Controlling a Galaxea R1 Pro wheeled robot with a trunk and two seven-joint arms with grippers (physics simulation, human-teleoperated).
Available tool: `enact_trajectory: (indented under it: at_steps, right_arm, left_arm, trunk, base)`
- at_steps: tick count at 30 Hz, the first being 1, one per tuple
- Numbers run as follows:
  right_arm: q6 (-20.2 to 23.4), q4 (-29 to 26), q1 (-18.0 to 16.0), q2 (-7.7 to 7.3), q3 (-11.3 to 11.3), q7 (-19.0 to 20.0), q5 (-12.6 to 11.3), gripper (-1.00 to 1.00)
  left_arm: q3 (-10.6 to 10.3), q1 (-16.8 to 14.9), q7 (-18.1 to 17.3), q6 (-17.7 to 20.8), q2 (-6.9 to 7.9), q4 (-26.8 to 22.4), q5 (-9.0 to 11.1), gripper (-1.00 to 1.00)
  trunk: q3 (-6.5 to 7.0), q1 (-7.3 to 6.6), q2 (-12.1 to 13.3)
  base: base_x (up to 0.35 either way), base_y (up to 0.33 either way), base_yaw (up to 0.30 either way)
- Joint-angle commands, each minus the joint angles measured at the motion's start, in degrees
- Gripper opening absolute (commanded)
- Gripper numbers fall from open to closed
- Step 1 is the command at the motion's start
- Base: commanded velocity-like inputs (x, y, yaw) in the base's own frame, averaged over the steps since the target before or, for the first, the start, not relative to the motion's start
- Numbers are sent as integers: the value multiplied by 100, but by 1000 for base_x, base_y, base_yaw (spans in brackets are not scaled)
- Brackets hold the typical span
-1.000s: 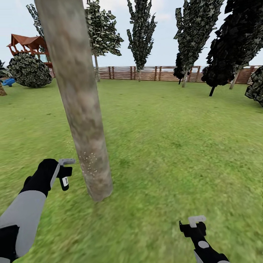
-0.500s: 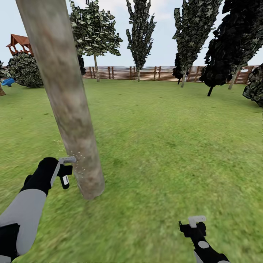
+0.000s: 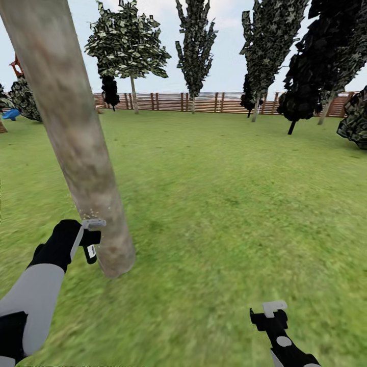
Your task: In the garden, pick up the pesticide atomizer on the floor and spray pesticide onto both trees until each tree trunk is fully covered.
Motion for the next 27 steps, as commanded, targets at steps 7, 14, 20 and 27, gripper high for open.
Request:
enact_trajectory:
  at_steps: [7,14,20,27]
  right_arm:
    - [-23,10,-5,10,-35,-16,60,100]
    - [-23,9,-5,5,-37,-13,58,100]
    - [-23,10,-5,1,-38,-13,60,100]
    - [-23,9,-5,1,-38,-7,60,100]
  left_arm:
    - [8,64,-53,21,5,-7,-71,-100]
    - [8,70,-17,21,12,-7,-72,-100]
    - [8,71,-9,21,14,-7,-72,-100]
    - [8,71,-9,21,16,-7,-72,-100]
  trunk:
    - [-5,-1,-2]
    - [-5,-1,-2]
    - [-5,-1,-2]
    - [-5,-1,-2]
  base:
    - [77,-272,236]
    - [183,-239,172]
    - [189,-235,4]
    - [146,-244,0]
